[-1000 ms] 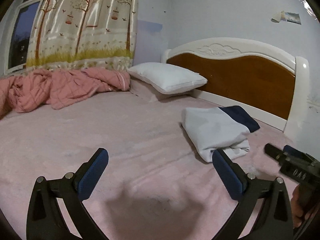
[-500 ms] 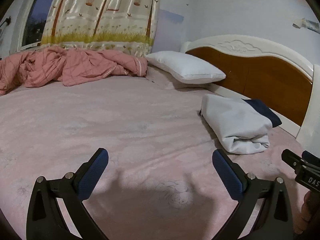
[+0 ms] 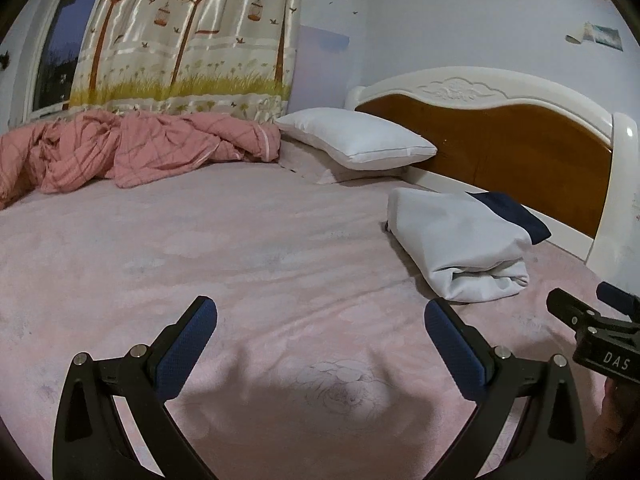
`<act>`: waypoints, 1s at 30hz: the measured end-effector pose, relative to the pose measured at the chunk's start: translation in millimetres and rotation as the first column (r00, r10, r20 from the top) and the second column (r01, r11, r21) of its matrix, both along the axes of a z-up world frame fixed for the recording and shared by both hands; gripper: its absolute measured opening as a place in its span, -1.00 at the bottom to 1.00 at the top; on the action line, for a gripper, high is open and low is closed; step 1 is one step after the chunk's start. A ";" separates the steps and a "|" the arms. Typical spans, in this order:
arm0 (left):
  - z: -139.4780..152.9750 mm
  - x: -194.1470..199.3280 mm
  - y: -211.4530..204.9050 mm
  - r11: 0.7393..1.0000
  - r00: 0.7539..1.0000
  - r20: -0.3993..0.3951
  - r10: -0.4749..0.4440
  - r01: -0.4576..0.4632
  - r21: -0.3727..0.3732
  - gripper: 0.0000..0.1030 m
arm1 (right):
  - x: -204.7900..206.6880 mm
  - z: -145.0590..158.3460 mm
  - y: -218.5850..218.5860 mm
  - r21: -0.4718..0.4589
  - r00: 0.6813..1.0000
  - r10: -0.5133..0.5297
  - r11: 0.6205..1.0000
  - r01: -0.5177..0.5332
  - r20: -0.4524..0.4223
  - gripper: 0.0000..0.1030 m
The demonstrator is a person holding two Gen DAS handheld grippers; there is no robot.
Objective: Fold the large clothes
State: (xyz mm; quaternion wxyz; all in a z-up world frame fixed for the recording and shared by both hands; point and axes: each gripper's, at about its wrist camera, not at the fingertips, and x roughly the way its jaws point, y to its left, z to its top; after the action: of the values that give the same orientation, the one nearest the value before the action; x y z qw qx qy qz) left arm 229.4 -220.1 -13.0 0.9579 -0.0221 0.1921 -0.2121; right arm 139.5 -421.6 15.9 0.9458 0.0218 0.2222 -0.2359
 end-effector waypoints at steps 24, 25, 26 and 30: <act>5.0 -13.9 -4.9 0.999 0.999 0.051 0.009 -0.011 0.039 1.00 | -6.5 -1.1 -3.4 0.026 1.000 -0.023 0.999 0.023 0.001 1.00; 5.2 -14.0 -4.9 0.999 0.999 0.050 0.008 -0.010 0.038 1.00 | -5.6 -1.5 -4.3 0.026 1.000 -0.026 0.999 0.026 0.000 1.00; 5.0 -13.5 -5.0 0.999 0.999 0.050 0.008 -0.010 0.039 1.00 | -5.4 -1.5 -4.8 0.025 1.000 -0.028 0.999 0.028 0.000 1.00; 3.7 -9.2 -4.7 0.999 1.000 0.029 0.005 -0.006 0.043 1.00 | -5.8 -2.1 -4.4 0.027 1.000 -0.026 0.999 0.026 0.000 1.00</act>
State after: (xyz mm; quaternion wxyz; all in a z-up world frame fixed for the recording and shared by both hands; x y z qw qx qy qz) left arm 220.2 -224.8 -9.3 0.9614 0.0008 0.1829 -0.2057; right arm 133.7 -426.0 13.8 0.9423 0.0377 0.2248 -0.2452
